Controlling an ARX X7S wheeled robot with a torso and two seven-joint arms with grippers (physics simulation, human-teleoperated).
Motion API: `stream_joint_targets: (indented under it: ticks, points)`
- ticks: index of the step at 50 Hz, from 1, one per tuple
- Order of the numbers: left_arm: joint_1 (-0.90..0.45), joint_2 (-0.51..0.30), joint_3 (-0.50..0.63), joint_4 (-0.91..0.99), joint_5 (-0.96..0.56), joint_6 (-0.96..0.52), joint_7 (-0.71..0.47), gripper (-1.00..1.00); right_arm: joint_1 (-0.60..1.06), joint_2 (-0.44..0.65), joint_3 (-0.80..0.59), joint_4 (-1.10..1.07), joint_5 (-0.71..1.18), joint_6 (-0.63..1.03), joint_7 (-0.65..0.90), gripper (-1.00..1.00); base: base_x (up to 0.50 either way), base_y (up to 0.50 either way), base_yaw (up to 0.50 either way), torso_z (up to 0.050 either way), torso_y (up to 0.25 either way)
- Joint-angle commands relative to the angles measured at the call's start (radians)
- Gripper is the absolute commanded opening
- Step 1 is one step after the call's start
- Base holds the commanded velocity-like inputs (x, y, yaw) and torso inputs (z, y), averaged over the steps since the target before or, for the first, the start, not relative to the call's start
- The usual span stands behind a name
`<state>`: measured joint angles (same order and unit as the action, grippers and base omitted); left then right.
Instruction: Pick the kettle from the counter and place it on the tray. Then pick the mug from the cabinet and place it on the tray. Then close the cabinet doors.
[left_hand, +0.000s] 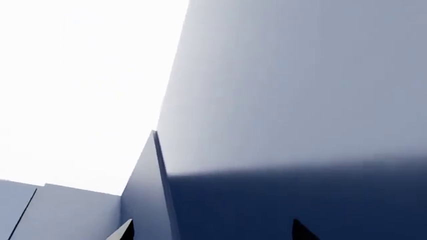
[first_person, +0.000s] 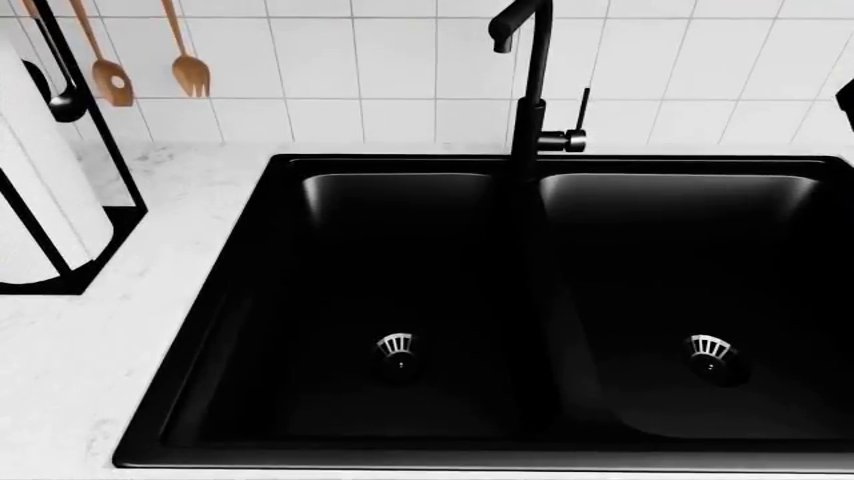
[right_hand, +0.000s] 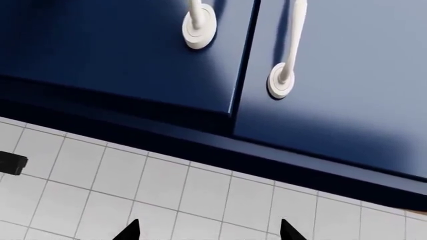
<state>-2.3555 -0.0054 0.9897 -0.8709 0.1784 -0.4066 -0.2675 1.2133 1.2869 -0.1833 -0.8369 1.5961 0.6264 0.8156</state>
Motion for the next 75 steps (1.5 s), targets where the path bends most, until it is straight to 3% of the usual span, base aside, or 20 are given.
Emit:
stream_joint_targets:
  ticks: [1, 9, 18, 30, 36, 50, 55, 62, 71, 75]
  points:
    - [-0.001, 0.005, -0.053, 0.066, 0.054, -0.028, 0.046, 1.00, -0.114, 0.076, 0.073, -0.031, 0.014, -0.073, -0.001, 1.00, 0.00, 0.00, 0.00, 0.000, 0.000]
    - [-0.001, 0.005, 0.156, 0.104, -0.126, -0.027, -0.036, 1.00, -0.287, 0.127, 0.166, -0.052, -0.010, -0.152, -0.008, 1.00, 0.00, 0.00, 0.00, 0.000, 0.000]
    - [-0.001, 0.005, 0.311, 0.147, -0.238, -0.016, -0.092, 1.00, -0.523, 0.108, 0.420, -0.069, -0.004, -0.123, -0.019, 1.00, 0.00, 0.00, 0.00, 0.000, 0.000]
    - [0.013, 0.005, 0.565, 0.125, -0.414, 0.020, -0.186, 1.00, -0.600, 0.055, 0.515, -0.078, -0.011, -0.064, -0.031, 1.00, 0.00, 0.00, 0.00, 0.000, 0.000]
    - [0.064, 0.005, 0.573, 0.134, -0.362, 0.025, -0.171, 1.00, -0.559, 0.075, 0.449, -0.075, -0.014, -0.084, -0.024, 1.00, 0.00, 0.00, 0.00, 0.000, 0.000]
    - [0.140, 0.005, 0.581, 0.137, -0.193, 0.020, -0.113, 1.00, -0.582, 0.046, 0.457, -0.075, -0.037, -0.064, -0.033, 1.00, 0.00, 0.00, 0.00, 0.000, 0.000]
    - [0.140, 0.005, 0.592, 0.122, -0.065, 0.003, -0.147, 1.00, -0.638, 0.023, 0.531, -0.086, -0.033, -0.034, -0.039, 1.00, 0.00, 0.00, 0.00, 0.000, 0.000]
    - [0.151, 0.005, 0.593, 0.101, 0.001, -0.003, -0.163, 1.00, -0.719, -0.021, 0.664, -0.103, -0.015, 0.029, -0.050, 1.00, 0.00, 0.00, 0.00, 0.000, 0.000]
    - [0.167, 0.005, 0.602, 0.066, 0.118, 0.010, -0.173, 1.00, -0.722, -0.019, 0.665, -0.110, -0.006, 0.035, -0.039, 1.00, 0.00, 0.00, 0.00, 0.000, 0.000]
    - [0.145, 0.005, 0.592, 0.067, 0.060, 0.007, -0.198, 1.00, -0.745, -0.030, 0.715, -0.115, 0.011, 0.059, -0.041, 1.00, 0.00, 0.00, 0.00, 0.000, 0.000]
